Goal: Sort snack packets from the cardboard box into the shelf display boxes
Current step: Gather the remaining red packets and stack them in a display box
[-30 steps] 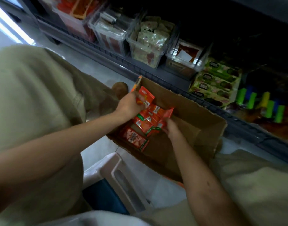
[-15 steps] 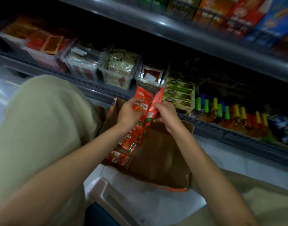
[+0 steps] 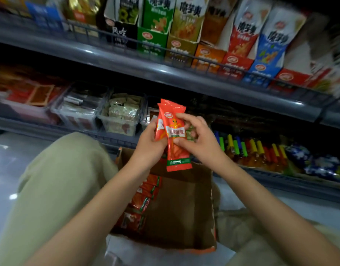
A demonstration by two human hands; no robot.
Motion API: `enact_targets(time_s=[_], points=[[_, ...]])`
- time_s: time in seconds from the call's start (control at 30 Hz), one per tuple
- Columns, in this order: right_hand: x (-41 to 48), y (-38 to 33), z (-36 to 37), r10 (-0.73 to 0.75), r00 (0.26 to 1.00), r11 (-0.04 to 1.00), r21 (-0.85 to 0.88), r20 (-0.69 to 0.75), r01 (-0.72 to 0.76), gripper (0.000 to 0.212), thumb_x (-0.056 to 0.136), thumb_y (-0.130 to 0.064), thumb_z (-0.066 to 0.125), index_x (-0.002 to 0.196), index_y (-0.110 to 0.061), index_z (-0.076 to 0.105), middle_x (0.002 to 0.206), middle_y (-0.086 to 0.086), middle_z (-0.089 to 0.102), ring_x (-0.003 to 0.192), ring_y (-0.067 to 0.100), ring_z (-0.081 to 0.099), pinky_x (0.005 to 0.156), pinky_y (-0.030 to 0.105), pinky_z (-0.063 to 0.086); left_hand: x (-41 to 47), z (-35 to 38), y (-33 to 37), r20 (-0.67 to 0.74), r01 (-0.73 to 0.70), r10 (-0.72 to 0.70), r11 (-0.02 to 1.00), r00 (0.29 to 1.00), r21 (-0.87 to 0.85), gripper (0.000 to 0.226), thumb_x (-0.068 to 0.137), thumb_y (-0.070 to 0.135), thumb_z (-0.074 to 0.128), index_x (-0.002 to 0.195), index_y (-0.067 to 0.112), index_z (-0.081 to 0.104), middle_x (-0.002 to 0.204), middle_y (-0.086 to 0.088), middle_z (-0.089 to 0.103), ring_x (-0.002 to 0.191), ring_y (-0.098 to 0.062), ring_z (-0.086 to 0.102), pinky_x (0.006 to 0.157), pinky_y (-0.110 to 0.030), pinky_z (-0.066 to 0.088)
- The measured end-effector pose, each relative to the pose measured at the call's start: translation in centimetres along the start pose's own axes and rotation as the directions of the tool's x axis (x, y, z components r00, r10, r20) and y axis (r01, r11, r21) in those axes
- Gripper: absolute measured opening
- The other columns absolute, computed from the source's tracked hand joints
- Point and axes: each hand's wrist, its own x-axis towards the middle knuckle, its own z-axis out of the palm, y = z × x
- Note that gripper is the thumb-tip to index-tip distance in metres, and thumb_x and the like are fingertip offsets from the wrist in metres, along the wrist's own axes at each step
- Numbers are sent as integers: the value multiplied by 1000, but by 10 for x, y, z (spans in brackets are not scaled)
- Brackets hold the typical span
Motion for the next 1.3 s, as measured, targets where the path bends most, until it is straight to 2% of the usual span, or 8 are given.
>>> enact_targets(time_s=[0.1, 0.27, 0.37, 0.43, 0.6, 0.77, 1.07, 1.3], points=[[-5, 1, -2, 78, 996, 995, 68, -41, -75, 72, 83, -23, 71, 134, -40, 24, 121, -8, 35, 115, 5, 46, 95, 22, 46, -1, 4, 7, 43, 3, -4, 1000, 999, 26, 32, 97, 2, 45, 118, 26, 51, 111, -1, 65, 97, -13, 65, 77, -24, 54], [-10, -7, -9, 262, 965, 835, 502, 0, -227, 72, 89, -15, 61, 137, -34, 12, 120, -3, 61, 102, 9, 64, 80, 23, 55, -11, 15, 16, 132, 37, -29, 998, 991, -59, 26, 95, 38, 44, 117, 29, 53, 108, 1, 68, 89, -9, 69, 69, -20, 53], [-8, -10, -13, 255, 966, 856, 474, -44, -204, 81, 85, -18, 65, 145, -28, 11, 120, -4, 63, 108, 11, 63, 91, 35, 53, -12, 19, 17, 189, -31, 34, 999, 981, -19, 52, 80, 46, 52, 125, 20, 49, 113, 0, 66, 96, -9, 67, 74, -20, 54], [-6, -11, -16, 239, 970, 874, 443, -39, -198, 68, 88, -16, 62, 141, -27, 20, 118, -5, 63, 106, 8, 63, 90, 30, 53, -9, 21, 17, 215, -76, 63, 996, 975, 55, 48, 84, 34, 60, 127, 20, 46, 115, -1, 65, 100, -10, 66, 81, -24, 53], [-2, -17, -30, 249, 967, 868, 456, -55, -198, 34, 96, -16, 50, 128, -20, 37, 104, -8, 63, 84, -2, 64, 66, 13, 51, -7, 27, 15, 192, -142, 127, 988, 973, 67, 38, 88, 9, 64, 120, 23, 47, 109, 1, 65, 97, -8, 66, 80, -23, 52], [-2, -24, -44, 228, 970, 900, 399, -82, -178, 22, 92, -27, 56, 113, -19, 55, 91, -3, 67, 66, 5, 60, 47, 18, 40, -6, 27, 20, 177, -233, 208, 963, 962, 135, 40, 86, 3, 64, 112, 28, 47, 107, 6, 63, 95, -4, 65, 77, -19, 52], [3, -28, -49, 172, 981, 899, 420, -84, -122, 39, 88, -18, 63, 121, -23, 44, 105, -4, 65, 79, 2, 64, 51, 14, 44, -8, 27, 26, 267, -241, 202, 963, 942, 123, 37, 93, 7, 54, 127, 17, 43, 108, 7, 62, 95, -1, 64, 77, -16, 50], [7, -30, -52, 118, 991, 851, 521, -61, -69, 58, 87, -1, 61, 134, -21, 34, 116, 2, 60, 96, 9, 63, 61, 12, 49, -7, 31, 26, 248, -234, 216, 971, 944, 46, 38, 92, 15, 59, 124, 25, 43, 110, 6, 62, 99, -7, 64, 77, -22, 52]])
